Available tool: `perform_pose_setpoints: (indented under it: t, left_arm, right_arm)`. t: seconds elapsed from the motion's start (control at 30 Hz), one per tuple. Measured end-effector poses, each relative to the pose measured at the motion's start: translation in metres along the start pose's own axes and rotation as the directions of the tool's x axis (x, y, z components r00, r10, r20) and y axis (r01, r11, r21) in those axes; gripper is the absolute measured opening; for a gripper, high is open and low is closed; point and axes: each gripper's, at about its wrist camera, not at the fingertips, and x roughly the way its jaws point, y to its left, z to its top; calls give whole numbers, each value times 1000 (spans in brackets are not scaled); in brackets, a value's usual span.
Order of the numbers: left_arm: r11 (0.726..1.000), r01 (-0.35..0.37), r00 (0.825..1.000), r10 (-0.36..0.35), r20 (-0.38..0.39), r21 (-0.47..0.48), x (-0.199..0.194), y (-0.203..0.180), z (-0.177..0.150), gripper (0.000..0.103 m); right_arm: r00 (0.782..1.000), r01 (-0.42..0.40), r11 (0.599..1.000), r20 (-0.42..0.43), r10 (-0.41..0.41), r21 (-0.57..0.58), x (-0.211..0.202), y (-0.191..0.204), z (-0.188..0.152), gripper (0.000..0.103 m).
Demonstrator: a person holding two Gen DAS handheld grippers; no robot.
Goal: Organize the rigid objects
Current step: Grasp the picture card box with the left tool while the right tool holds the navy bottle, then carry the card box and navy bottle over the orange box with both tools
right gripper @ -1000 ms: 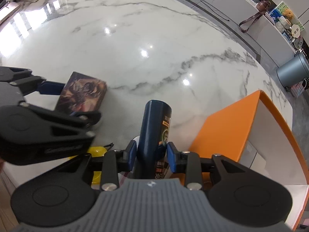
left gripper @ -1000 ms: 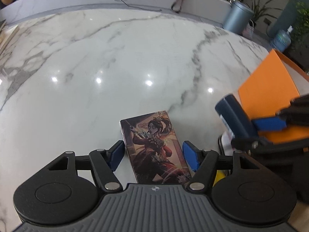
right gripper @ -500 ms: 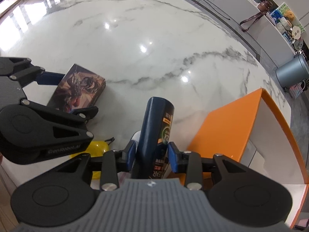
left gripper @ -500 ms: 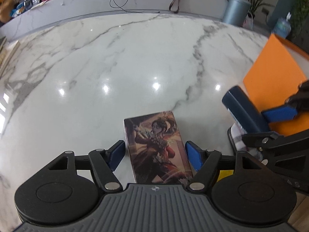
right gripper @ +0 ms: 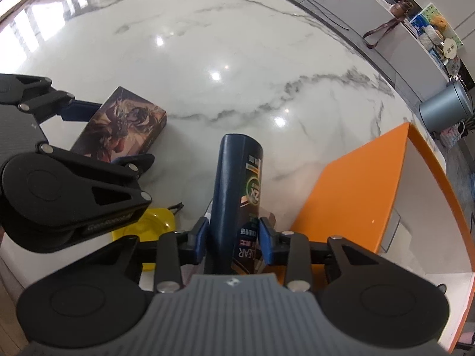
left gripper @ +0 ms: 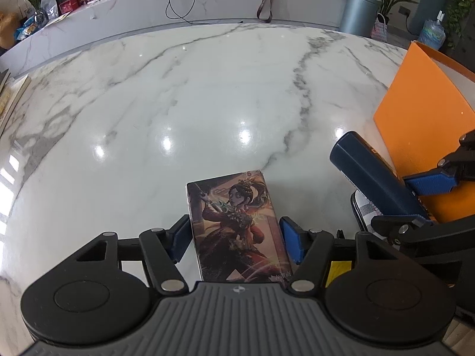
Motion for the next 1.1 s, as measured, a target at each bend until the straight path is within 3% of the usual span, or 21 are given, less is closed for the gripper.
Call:
perform_pose_setpoints:
  t: [0.3, 0.6, 0.87, 1.1]
  left_arm:
    - [999, 41, 999, -40, 22, -32, -10, 2, -3, 70]
    - [992, 74, 995, -67, 68, -100, -45, 12, -6, 69]
    - [976, 124, 982, -94, 167, -180, -103, 21, 0, 69]
    - [971, 177, 959, -134, 249, -159, -147, 4, 13, 69]
  right_arm:
    - [999, -13, 998, 53, 9, 61, -8, 1, -7, 34]
    - [986, -86, 982, 156, 60, 167, -33, -6, -22, 33]
    - [948, -150, 952, 314, 62, 265, -82, -23, -38, 34]
    - [901, -183, 923, 433, 20, 339, -132, -51, -58, 34]
